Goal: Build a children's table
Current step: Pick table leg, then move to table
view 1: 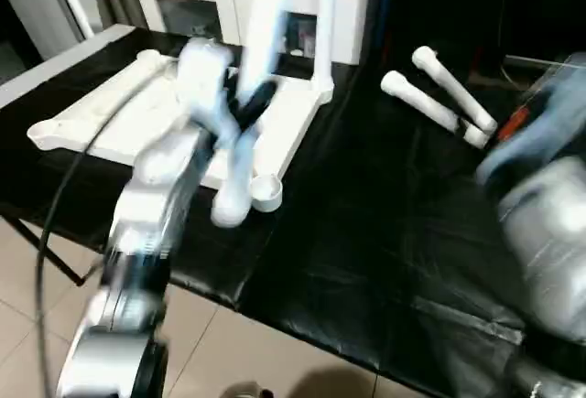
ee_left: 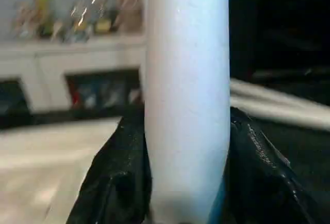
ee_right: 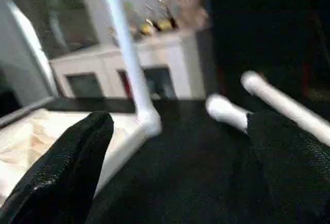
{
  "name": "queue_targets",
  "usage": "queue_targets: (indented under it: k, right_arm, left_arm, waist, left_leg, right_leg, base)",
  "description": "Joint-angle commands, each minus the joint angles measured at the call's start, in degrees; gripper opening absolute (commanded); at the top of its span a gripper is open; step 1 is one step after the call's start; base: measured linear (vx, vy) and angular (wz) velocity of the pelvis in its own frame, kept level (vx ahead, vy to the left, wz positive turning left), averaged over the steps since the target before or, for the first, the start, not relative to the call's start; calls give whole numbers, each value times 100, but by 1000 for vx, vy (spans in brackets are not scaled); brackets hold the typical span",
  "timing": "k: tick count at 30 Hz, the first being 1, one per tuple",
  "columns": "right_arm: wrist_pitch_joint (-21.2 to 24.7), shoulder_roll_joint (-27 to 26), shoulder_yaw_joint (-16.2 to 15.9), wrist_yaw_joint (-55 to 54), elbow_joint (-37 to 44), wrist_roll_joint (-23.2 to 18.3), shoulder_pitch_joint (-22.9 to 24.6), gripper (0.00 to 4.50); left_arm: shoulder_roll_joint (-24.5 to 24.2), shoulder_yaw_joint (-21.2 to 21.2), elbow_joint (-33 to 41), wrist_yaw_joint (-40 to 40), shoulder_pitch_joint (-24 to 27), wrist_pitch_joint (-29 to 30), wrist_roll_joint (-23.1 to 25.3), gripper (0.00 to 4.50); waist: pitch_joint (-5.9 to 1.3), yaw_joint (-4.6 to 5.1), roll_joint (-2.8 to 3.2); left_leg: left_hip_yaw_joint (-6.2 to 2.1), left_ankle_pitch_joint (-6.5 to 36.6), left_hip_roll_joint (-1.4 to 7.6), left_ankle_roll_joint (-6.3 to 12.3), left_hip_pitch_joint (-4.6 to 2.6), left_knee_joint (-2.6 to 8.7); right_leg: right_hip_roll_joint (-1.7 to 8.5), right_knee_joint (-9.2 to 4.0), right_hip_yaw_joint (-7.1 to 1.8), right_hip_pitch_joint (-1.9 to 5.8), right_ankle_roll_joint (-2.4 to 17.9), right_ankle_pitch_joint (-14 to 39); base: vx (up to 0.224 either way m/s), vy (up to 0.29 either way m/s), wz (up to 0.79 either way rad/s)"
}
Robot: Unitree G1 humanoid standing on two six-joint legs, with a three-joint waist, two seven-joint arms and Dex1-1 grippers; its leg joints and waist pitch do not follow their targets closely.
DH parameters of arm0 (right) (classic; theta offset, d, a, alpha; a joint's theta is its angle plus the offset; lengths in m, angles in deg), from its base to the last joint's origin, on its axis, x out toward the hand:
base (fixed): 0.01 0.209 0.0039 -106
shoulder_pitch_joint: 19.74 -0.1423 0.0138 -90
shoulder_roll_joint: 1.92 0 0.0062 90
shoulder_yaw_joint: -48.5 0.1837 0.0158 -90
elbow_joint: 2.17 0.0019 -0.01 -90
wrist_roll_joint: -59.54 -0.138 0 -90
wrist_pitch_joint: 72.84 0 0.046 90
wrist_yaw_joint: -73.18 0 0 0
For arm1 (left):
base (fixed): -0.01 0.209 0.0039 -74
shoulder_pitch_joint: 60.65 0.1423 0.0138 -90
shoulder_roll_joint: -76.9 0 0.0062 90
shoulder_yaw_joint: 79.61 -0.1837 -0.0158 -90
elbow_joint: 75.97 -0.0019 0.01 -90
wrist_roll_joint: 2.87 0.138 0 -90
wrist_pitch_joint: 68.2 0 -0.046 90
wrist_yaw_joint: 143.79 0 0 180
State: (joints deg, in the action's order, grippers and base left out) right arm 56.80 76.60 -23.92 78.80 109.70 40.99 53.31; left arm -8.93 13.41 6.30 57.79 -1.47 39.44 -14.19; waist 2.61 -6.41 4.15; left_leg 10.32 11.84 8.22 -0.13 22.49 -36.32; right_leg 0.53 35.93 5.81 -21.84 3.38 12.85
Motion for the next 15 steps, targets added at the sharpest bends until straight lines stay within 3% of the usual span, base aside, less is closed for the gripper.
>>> queue_targets:
  k: [1, 3, 4, 6, 7, 9, 10, 11, 12, 13, 14, 15]
  right_arm:
    - [-221, -65, -237, -267, 17, 255, 170, 450]
    - [-562, 33, -520, -230, -53, 519, 340, 450]
    - [-721, 42, -601, -249, -142, 642, 438, 450]
    - [-793, -39, -599, -333, -196, 728, 542, 450]
    - [-802, -79, -619, -406, -202, 794, 607, 450]
    - [-842, -107, -620, -388, -222, 777, 633, 450]
    - [-1062, -187, -621, -527, -259, 915, 674, 450]
    - [-1099, -202, -627, -536, -262, 914, 678, 450]
    - [-1165, -228, -638, -551, -265, 912, 687, 450]
    - [-1206, -273, -676, -536, -227, 828, 679, 450]
    - [-1234, -293, -673, -534, -217, 802, 671, 450]
    - [-1282, -327, -668, -529, -199, 757, 656, 450]
  left_arm:
    - [46, 19, 543, -211, 114, 414, 0, 175]
    - [67, 10, 710, -292, 254, 480, -110, 175]
    - [131, 28, 702, -337, 380, 224, -121, 175]
    - [206, 53, 860, -512, 573, 157, -133, 175]
    - [278, 119, 996, -726, 694, 277, -69, 175]
    - [330, 177, 1056, -840, 757, 322, -50, 175]
    - [379, 293, 1260, -925, 868, 512, -84, 175]
    - [366, 299, 1311, -918, 882, 570, -90, 175]
    - [342, 309, 1403, -906, 907, 675, -102, 175]
    - [294, 341, 1588, -832, 914, 758, -194, 175]
    - [269, 338, 1601, -781, 896, 762, -230, 175]
    - [225, 332, 1623, -693, 866, 769, -292, 175]
  waist:
    - [-351, 58, 32]
    - [-342, 77, 25]
    - [-346, 87, -23]
    - [-343, 116, -48]
    - [-343, 135, -83]
    - [-329, 163, -95]
    - [-331, 179, -93]
    - [-291, 180, -141]
    - [-302, 155, -123]
    - [-311, 176, -77]
    - [-302, 185, -74]
    - [-308, 200, -70]
  left_leg:
    - [-378, 708, 681, 97, -184, 487]
    - [-376, 733, 685, 49, -162, 499]
    - [-364, 697, 651, 69, -133, 479]
    - [-343, 578, 620, 159, -99, 472]
    - [-341, 518, 635, 204, -101, 473]
    - [-336, 580, 625, 258, -123, 479]
    - [-142, 707, 609, -114, -326, 373]
    - [-104, 744, 521, -213, -280, 388]
    - [-62, 763, 468, -293, -305, 384]
    - [-3, 1012, 472, -485, -512, 362]
    - [12, 1096, 470, -498, -536, 365]
    - [71, 1272, 483, -535, -645, 329]
  right_leg:
    - [922, -593, -501, 202, 221, 1336]
    - [945, -571, -517, 213, 281, 1048]
    - [979, -561, -525, 251, 313, 964]
    - [993, -574, -531, 286, 325, 920]
    - [973, -549, -522, 280, 329, 899]
    - [961, -592, -514, 272, 299, 1082]
    - [719, -743, -661, 103, -70, 1479]
    - [642, -763, -657, 124, -238, 1679]
    - [569, -787, -679, 102, -432, 1855]
    - [327, -836, -740, -122, -1010, 2195]
    - [277, -867, -730, -168, -1147, 2278]
    - [159, -885, -733, -311, -1430, 2430]
  base:
    - [0, 0, 0]
    - [0, 0, 0]
    - [0, 0, 0]
    - [0, 0, 0]
    - [0, 0, 0]
    - [0, 0, 0]
    - [0, 0, 0]
    - [3, 14, -20]
    - [3, 14, -20]
    - [-24, 11, -30]
    - [-45, 19, -35]
    - [-45, 19, -35]
